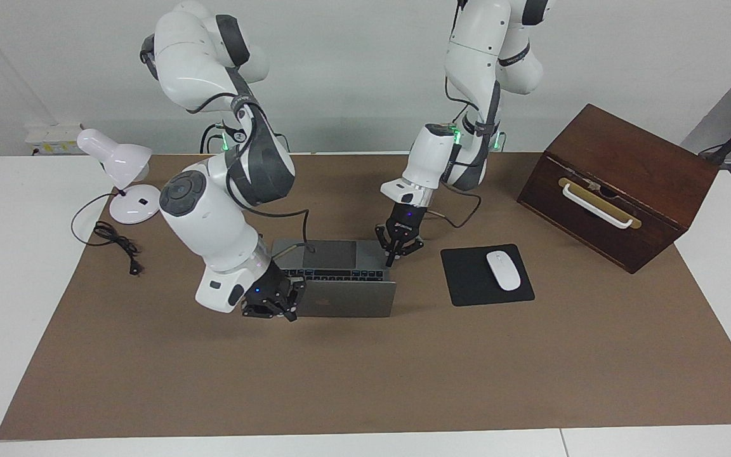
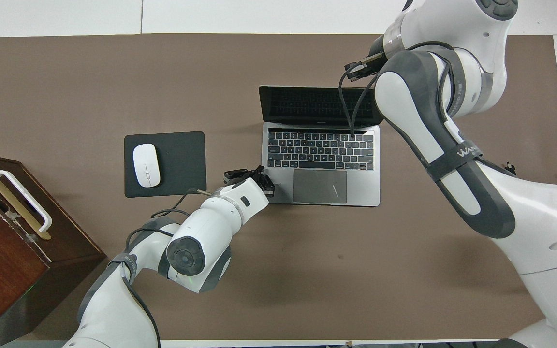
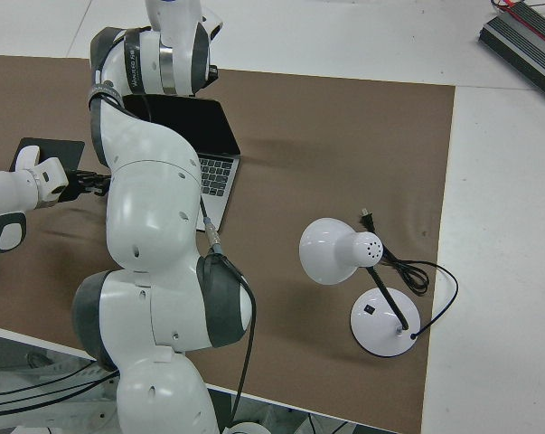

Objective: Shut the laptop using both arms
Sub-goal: 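Press the left gripper on the laptop base while the right gripper hooks the screen, then push the laptop screen down with the right gripper toward the keyboard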

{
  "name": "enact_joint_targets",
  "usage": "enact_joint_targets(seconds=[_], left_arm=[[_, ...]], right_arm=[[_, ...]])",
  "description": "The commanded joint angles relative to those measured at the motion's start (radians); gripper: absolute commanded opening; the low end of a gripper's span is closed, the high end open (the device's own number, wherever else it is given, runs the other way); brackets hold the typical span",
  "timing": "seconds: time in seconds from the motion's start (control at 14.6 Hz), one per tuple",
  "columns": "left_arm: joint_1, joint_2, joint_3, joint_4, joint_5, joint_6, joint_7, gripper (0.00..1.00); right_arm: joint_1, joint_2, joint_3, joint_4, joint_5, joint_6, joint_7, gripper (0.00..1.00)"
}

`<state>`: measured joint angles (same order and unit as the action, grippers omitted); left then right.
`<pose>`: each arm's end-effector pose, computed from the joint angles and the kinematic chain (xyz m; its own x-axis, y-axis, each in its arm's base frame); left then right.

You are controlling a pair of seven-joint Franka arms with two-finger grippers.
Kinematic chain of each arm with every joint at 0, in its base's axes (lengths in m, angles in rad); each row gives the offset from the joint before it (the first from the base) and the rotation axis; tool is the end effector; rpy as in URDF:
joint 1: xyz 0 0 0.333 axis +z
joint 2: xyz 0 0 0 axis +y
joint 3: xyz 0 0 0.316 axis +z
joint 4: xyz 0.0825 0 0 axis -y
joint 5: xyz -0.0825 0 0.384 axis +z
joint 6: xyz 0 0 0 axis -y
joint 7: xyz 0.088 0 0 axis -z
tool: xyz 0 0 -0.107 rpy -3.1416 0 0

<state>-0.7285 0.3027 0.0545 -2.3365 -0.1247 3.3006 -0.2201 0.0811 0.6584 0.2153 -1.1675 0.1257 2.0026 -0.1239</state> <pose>0.4489 -0.3428 0.2829 0.7813 -0.2080 0.5884 -0.3752 -0.9100 0.1766 0.7330 0.1831 0.4346 0.9358 0.2869 0.2048 0.3305 -0.9162 -0.2267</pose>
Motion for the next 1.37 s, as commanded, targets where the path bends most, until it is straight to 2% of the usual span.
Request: enact_joint_targets(seconds=[0.0,0.48,0.75,1.3], left_arm=[[-0.034,0.012,0.019,0.002,-0.013,0.014,0.019,0.00],[-0.091,0.007,0.021,-0.047,-0.013,0.017,0.022,0.00],[-0.086,0.003,0.021,-0.156,-0.012,0.154,0.122,0.00],[-0.081,0.030,0.021,-0.159,-0.013,0.166,0.194,0.00]], right_arm=[[-0.009,-0.016,0.009,-0.023,0.025,-0.004,0.015,0.00],[-0.009,-0.016,0.010,-0.026,0.025,-0.002,0.015,0.00],[-0.009,-0.016,0.010,-0.026,0.025,-0.001,0.015,0.00],[-0.009,-0.016,0.010,-0.027,0.025,-0.004,0.015,0.00]])
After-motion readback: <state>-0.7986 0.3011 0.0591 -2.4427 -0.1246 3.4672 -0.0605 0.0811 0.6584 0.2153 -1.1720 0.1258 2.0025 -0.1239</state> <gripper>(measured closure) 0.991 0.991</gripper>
